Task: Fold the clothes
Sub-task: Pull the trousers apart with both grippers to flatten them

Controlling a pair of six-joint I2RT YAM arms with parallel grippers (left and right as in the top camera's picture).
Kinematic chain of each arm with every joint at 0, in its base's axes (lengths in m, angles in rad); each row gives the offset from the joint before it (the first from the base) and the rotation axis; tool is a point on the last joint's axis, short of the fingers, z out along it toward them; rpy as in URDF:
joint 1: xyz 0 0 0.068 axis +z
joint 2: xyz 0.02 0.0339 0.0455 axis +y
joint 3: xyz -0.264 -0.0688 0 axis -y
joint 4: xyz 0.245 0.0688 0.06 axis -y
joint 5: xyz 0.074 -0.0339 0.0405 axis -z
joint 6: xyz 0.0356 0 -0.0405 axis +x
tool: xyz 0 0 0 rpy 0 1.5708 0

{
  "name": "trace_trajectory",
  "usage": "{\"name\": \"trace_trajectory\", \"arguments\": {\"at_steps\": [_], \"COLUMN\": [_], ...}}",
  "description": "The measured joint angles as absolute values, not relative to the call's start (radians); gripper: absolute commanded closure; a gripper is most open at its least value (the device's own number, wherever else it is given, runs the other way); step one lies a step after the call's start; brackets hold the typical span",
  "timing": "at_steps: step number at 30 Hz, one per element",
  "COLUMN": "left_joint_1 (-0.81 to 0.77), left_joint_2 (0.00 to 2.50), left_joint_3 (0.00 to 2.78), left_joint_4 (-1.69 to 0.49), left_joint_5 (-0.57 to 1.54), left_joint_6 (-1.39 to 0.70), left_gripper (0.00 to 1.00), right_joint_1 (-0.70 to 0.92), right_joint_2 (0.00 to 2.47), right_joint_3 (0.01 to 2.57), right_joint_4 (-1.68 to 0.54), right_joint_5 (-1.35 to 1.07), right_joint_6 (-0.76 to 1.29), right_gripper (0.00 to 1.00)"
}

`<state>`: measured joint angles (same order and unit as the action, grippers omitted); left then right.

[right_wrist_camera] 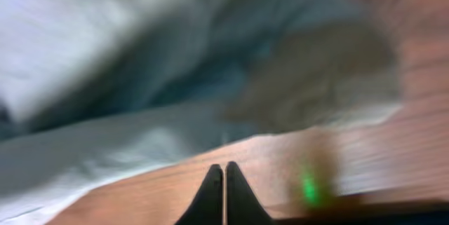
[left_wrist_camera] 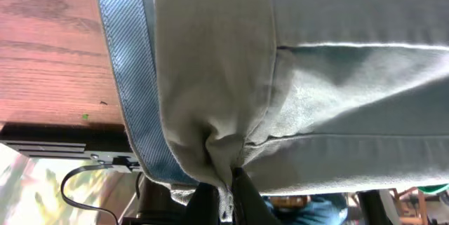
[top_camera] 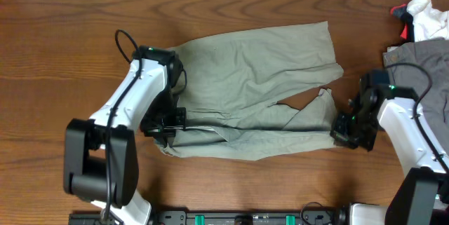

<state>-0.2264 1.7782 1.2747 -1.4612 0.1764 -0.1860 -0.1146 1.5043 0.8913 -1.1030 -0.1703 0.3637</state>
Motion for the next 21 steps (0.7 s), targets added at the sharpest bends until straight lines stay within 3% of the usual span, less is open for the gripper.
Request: {"name": "trace_trajectory", "arguments": {"at_steps": [11, 16, 21], "left_joint_1": [-0.226, -0.226, -0.226], "left_joint_2": [1.551, 1.483, 1.468], "left_joint_3": [1.275, 1.275, 1.275], "left_joint_4": [-1.537, -1.542, -1.54], "left_joint_5": [0.177, 0.176, 0.176], "left_joint_6": [-0.186, -0.189, -0.196], "left_gripper": [0.94, 0.86, 0.94], "right_joint_1": [-0.113, -0.107, -0.107], "right_joint_2": [1.484, 1.325, 1.17], "right_joint_3": [0.706, 0.705, 0.708], "right_joint_4": [-1.077, -0.984, -0.798], "right_joint_5": [-0.405, -0.493, -0.532], "right_joint_6": [0.31, 0.259, 0.258], "right_gripper": [0.98, 0.99, 0.98]}}
